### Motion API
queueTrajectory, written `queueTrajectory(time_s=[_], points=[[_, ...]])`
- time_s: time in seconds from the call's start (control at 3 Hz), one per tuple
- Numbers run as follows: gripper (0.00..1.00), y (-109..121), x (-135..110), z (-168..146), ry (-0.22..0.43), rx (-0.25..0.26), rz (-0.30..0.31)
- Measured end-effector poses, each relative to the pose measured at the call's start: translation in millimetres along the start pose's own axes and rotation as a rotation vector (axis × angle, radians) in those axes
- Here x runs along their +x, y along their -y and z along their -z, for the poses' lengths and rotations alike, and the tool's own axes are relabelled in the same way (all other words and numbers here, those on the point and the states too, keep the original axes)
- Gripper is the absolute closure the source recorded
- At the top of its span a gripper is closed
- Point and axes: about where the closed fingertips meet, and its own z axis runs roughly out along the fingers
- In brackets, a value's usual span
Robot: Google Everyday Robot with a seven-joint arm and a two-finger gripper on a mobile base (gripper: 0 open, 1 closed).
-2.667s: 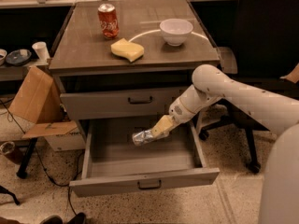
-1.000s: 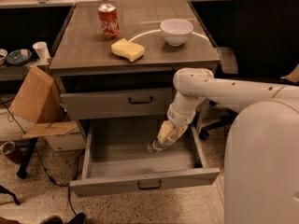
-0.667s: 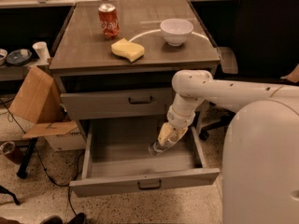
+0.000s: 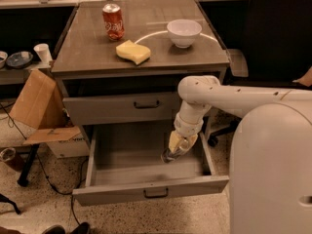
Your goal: Place redbull can into middle drawer
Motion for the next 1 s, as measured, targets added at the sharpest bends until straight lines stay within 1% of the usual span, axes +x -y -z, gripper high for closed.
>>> queueTrajectory(time_s=[0.33, 0.67, 1.0], points=[[0.04, -0.6, -0.2, -3.8, 0.000, 0.004, -0.002], [0.00, -0.6, -0.2, -4.0, 0.000, 0.004, -0.002], [0.00, -0.6, -0.2, -4.0, 0.000, 0.004, -0.002]])
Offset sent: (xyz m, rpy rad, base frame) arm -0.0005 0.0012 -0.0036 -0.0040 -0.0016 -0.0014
